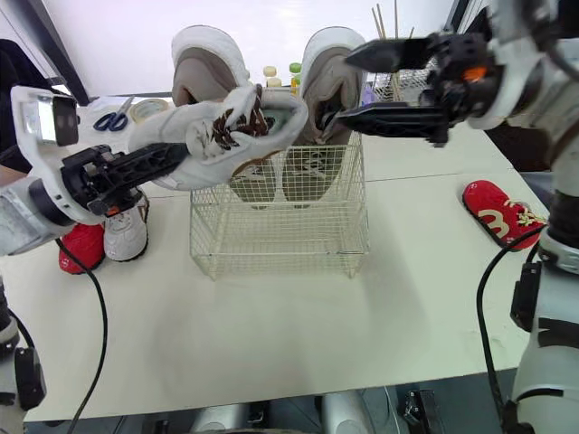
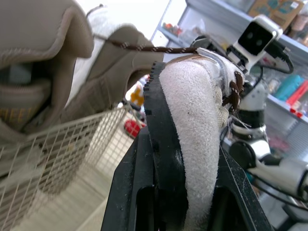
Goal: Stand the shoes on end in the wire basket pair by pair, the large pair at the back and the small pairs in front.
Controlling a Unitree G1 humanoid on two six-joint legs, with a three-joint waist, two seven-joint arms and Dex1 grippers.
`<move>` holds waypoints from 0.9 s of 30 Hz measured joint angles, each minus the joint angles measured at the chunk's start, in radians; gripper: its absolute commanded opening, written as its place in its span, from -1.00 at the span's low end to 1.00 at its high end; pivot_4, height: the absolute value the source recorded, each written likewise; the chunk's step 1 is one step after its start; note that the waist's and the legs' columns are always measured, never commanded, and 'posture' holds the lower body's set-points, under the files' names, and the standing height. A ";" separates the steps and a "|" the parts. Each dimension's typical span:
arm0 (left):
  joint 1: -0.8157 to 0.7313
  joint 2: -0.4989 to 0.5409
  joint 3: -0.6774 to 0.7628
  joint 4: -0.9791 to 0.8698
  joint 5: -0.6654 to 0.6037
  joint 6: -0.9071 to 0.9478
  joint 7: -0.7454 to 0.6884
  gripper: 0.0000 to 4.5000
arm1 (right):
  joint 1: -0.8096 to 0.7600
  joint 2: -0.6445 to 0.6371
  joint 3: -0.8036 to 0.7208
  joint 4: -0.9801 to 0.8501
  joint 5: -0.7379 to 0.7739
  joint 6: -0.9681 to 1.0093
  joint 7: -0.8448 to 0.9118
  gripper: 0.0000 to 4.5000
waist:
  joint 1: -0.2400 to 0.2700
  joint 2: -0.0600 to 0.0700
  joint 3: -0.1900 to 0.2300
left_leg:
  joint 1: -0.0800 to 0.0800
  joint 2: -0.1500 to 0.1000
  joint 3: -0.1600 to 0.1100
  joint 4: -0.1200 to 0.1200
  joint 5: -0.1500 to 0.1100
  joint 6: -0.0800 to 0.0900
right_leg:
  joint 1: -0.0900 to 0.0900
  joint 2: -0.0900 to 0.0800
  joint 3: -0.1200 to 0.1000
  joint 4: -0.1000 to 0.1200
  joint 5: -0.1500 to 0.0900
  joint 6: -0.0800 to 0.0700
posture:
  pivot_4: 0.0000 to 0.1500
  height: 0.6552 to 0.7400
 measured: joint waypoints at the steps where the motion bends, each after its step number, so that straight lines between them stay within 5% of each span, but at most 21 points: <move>1: 0.008 -0.012 0.001 -0.016 -0.007 -0.019 0.009 -0.84 | 0.033 0.003 -0.024 0.014 0.019 0.034 -0.022 0.98 | 0.000 0.000 0.000 | 0.000 0.000 0.000 0.000 0.000 0.000 | 0.000 0.000 0.000 0.000 0.000 0.000 | 1.00 1.00; 9: -0.010 -0.125 -0.042 -0.076 -0.013 -0.162 0.082 -0.84 | 0.230 0.278 -0.201 -0.072 0.322 0.246 -0.379 0.98 | 0.001 0.000 0.000 | 0.000 0.000 0.000 0.001 0.000 0.000 | 0.000 0.003 0.000 0.002 0.000 0.000 | 1.00 1.00; 16: -0.060 -0.185 -0.105 -0.081 0.005 -0.217 0.108 -0.84 | 0.258 0.503 -0.182 -0.187 0.505 0.232 -0.644 0.98 | 0.001 0.000 0.000 | -0.001 0.000 0.000 0.002 0.000 0.000 | 0.000 0.004 0.000 0.002 0.000 0.001 | 1.00 1.00; 27: -0.045 -0.185 -0.131 -0.067 0.018 -0.218 0.106 -0.84 | 0.195 0.621 -0.100 -0.216 0.593 0.118 -0.784 0.98 | -0.001 0.000 0.000 | -0.001 0.000 0.000 0.001 0.000 0.000 | 0.000 0.005 0.000 0.002 0.000 0.001 | 1.00 1.00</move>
